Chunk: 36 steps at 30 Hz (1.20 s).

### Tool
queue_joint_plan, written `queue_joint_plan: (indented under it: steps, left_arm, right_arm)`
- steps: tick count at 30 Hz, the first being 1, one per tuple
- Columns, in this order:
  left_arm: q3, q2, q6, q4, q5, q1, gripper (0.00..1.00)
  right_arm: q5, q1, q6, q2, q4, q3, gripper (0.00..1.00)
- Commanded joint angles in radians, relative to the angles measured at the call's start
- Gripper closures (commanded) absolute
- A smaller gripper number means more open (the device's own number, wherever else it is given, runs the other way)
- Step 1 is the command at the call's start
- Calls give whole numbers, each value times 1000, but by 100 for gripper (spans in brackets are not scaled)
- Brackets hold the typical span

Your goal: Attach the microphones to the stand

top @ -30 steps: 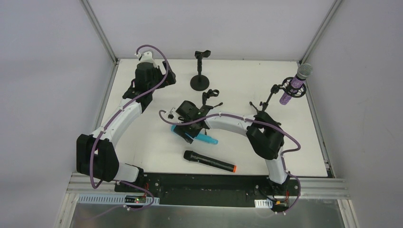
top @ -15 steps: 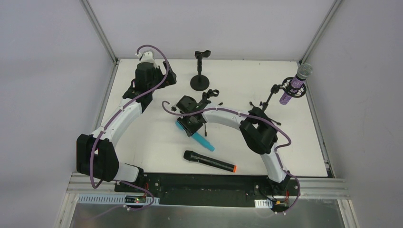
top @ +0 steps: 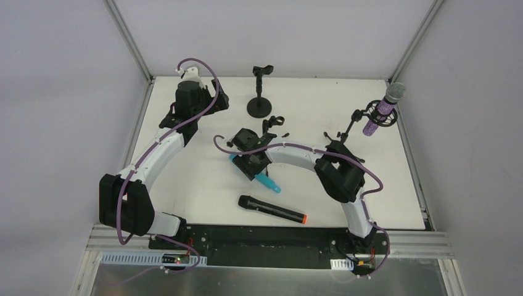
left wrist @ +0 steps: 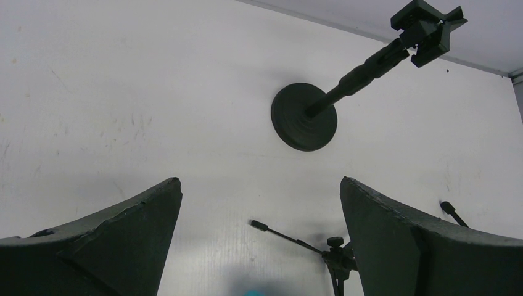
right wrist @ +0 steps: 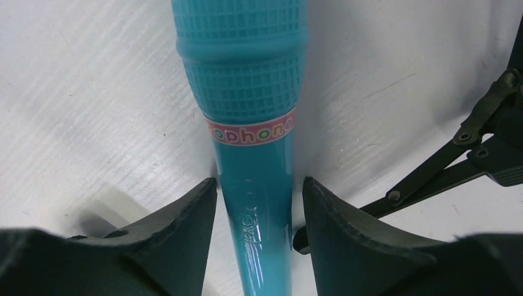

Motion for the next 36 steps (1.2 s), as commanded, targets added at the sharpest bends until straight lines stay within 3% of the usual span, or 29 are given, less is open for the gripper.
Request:
queue_joint_plan:
  steps: [1, 5, 10, 18, 29, 36]
  left_arm:
    - [23, 5, -1, 4, 23, 1, 0]
    - [23, 4, -1, 4, 24, 1, 0]
    - [23, 0, 1, 4, 19, 1, 0]
    - [25, -13, 34, 5, 16, 1, 0]
    - [12, -72, 131, 24, -47, 1, 0]
    - [6, -73, 134, 40, -25, 1, 0]
  right_arm:
    - [49, 13, -18, -47, 0, -11, 45]
    - [35, 13, -9, -15, -1, 15, 59]
    - [16, 5, -6, 17, -21, 51, 100]
    - [36, 4, 0, -84, 61, -28, 100]
    - [17, 5, 34, -417, 379, -320, 100]
    - [137, 13, 38, -693, 672, -574, 100]
